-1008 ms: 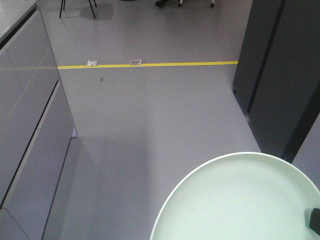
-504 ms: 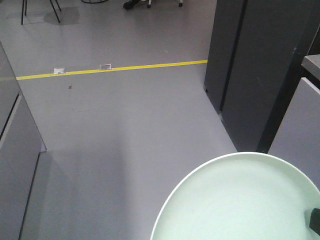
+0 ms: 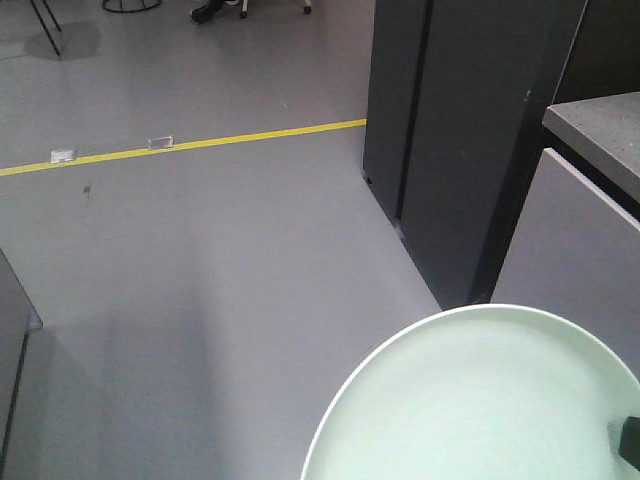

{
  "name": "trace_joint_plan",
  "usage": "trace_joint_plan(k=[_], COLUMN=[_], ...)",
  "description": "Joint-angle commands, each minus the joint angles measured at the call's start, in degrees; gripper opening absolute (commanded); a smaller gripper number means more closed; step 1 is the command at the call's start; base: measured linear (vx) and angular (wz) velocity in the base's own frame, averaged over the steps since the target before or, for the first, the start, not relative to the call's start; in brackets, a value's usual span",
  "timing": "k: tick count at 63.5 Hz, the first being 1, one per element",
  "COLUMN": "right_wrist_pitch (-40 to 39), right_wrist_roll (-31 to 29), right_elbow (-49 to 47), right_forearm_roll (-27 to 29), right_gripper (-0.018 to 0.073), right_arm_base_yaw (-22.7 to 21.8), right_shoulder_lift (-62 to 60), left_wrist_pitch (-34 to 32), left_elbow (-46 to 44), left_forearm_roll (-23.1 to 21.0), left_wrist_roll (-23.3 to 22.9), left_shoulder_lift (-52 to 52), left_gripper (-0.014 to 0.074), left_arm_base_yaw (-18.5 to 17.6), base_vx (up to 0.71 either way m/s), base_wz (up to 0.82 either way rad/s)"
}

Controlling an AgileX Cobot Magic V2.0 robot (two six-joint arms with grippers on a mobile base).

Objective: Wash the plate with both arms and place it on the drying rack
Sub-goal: 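Carry the plate in the right gripper while driving down the aisle, then keep holding the plate while driving past the dark cabinets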

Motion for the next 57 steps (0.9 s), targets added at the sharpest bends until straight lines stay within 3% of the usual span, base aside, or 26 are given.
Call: trace_joint_plan(k=[1, 57], right_wrist_pitch=[-3.9, -3.9], right_wrist_roll=[-0.2, -0.2], right_elbow=[-1.3, -1.3], right_forearm_roll=[1.6, 1.6], right_gripper=[-0.0001, -0.0001], right_arm_base_yaw=[-0.2, -0.2], right_shoulder_lift=[0.6, 0.6], left_wrist_pitch=[-4.4, -4.4], left_elbow=[-1.5, -1.5], left_forearm_roll=[-0.5, -0.5], left_wrist_roll=[-0.3, -0.3], left_shoulder_lift=[-0.8, -0.8], left_gripper=[-0.0006, -0.0006], left_arm_base_yaw=[-0.4, -0.4], base_vx=[0.04, 0.03], base_wz=[-0.16, -0.10])
